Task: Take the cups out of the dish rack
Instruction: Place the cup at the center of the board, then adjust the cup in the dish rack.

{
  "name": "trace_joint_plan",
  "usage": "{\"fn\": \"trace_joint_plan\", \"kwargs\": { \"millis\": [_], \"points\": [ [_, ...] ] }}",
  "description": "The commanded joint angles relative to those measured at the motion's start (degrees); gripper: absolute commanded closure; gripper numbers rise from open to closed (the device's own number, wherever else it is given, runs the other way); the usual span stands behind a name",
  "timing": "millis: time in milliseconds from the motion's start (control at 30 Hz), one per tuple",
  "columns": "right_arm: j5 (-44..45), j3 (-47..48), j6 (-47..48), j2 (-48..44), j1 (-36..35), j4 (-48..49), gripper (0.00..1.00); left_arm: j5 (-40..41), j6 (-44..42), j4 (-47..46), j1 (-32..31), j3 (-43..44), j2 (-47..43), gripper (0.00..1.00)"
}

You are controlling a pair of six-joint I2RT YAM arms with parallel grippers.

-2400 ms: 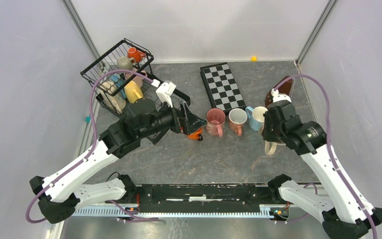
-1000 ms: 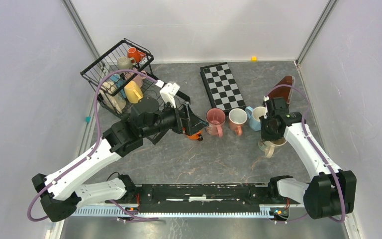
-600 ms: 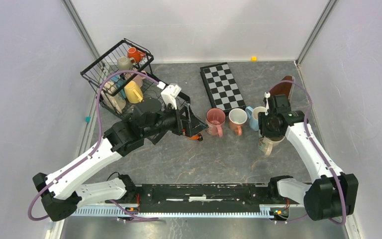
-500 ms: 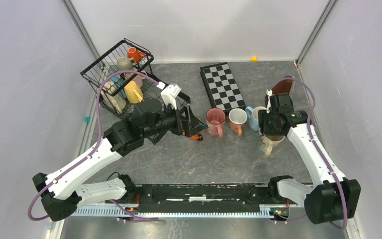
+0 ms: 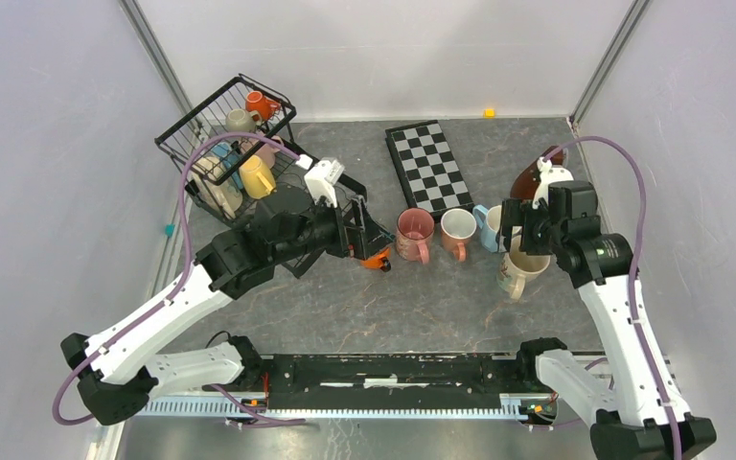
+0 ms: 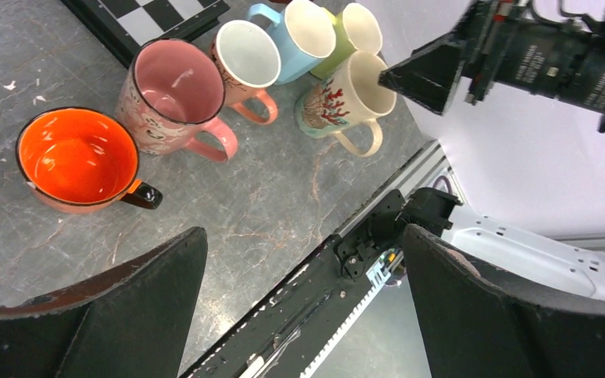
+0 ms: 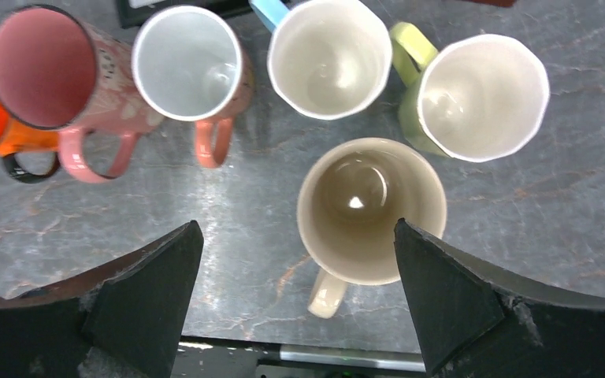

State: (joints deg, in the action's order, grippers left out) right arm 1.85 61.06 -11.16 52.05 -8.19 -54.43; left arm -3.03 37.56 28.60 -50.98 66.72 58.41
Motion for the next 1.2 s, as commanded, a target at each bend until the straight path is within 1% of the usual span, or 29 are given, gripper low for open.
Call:
{"fn": "trace_joint_plan", "kwargs": {
  "millis": [0,67,167,233,400,500,633,767,833,867,1000,1167],
  "points": [
    [-7.67,0.79,-2.77,-2.62,0.09,5.85,0.02,4.62,-2.01,1.35,-0.24,1.97,0.52,0.0],
    [-10.44,-0.12,-4.03,-3.92,0.07,8.34,0.02,7.06,-1.68,2.14,-0.26,1.75,0.33,0.0],
    [-14.43,-1.87,-5.51,-5.53,0.0,12.58,0.02,12.86,-0.97,3.9,-0.26,1.49,0.11,0.0],
    [-16.06,-3.01,-6.23,-6.39,-0.2,15.02,0.02,18.66,0.06,6.01,-0.23,1.41,0.21,0.0],
    [-20.04,-5.55,-8.02,-6.95,-0.82,21.0,0.02,36.45,5.0,13.83,-0.17,2.91,3.05,0.0],
    [-20.64,-6.3,-8.49,-6.44,-2.25,23.41,0.02,44.37,7.64,15.04,-0.09,2.55,4.75,0.0],
    [-20.26,-6.21,-8.6,-5.56,-4.52,25.21,0.02,52.47,9.88,15.81,1.25,3.27,8.86,0.0],
    [-19.97,-6.93,-9.44,-5.11,-6.99,27.33,0.02,53.02,10.41,14.52,5.97,3.78,14.46,0.0],
    [-19.52,-7.55,-9.89,-5.07,-8.4,28.44,0.02,51.41,9.74,12.82,8.68,3.77,17.33,0.0],
    [-18.45,-8.04,-10.01,-5.18,-10.34,29.1,0.02,49.76,8.81,11.12,12.66,4.07,20.78,0.0],
    [-17.84,-8.32,-9.97,-5.16,-12.11,29.68,0.02,45.32,6.68,7.26,19.64,3.62,24.73,0.0],
    [-18.0,-8.15,-9.66,-5.47,-13.08,29.99,0.02,43.22,3.97,3.65,24.75,4.95,30.06,0.0]
  ]
}}
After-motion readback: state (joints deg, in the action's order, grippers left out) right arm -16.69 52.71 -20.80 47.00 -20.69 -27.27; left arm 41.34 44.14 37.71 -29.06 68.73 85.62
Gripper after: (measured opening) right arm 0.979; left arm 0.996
